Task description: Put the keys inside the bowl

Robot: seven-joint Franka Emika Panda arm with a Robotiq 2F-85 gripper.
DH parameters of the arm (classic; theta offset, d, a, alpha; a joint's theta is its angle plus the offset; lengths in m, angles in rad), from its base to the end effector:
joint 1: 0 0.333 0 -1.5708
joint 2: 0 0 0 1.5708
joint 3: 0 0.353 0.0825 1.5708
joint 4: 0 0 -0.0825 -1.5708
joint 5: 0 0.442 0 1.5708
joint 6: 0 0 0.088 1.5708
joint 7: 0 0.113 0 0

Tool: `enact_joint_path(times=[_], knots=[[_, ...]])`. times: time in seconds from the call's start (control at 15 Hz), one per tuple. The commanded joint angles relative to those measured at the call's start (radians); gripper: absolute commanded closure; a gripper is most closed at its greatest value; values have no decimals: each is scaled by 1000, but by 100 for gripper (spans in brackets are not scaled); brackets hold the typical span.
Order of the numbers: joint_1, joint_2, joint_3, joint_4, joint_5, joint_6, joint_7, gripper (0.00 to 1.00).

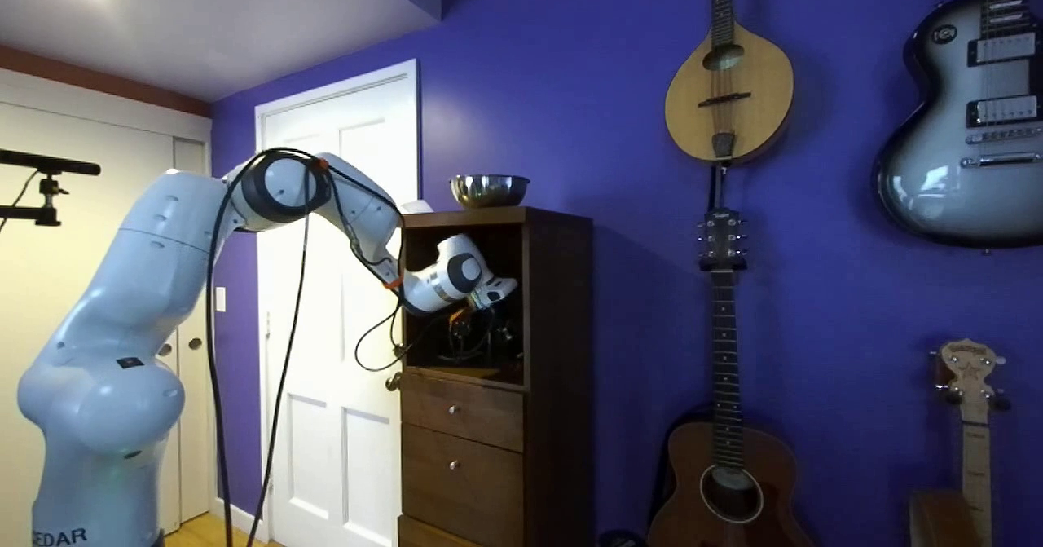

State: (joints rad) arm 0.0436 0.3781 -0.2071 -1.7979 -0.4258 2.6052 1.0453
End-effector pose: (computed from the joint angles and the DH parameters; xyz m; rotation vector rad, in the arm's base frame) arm 0.7366 -0.0993 0.3843 2.6264 -1.1987 0.7916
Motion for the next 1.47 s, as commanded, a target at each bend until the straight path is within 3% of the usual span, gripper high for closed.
enact_joint_path(times=[0.0, 0.07, 0.2, 0.47, 0.6, 0.67, 0.87, 1.0, 1.07, 1.27, 1.33, 1.4], knots=[[-32, -121, 4, -248, 42, 278, -67, 94], [-43, -139, 9, -301, 61, 354, -109, 94], [-120, -191, 95, -412, 89, 485, -206, 94], [-347, -299, 397, -636, 233, 676, -440, 94], [-463, -350, 549, -748, 198, 770, -418, 94], [-501, -357, 593, -777, 131, 808, -349, 94], [-555, -396, 595, -866, -86, 933, -141, 94], [-573, -373, 570, -903, -255, 1138, -91, 94], [-547, -364, 579, -846, -139, 1017, -151, 77], [-567, -363, 571, -901, -220, 1119, -128, 77], [-564, -365, 574, -896, -231, 1102, -125, 94], [-571, -425, 567, -928, -232, 1075, -144, 94]])
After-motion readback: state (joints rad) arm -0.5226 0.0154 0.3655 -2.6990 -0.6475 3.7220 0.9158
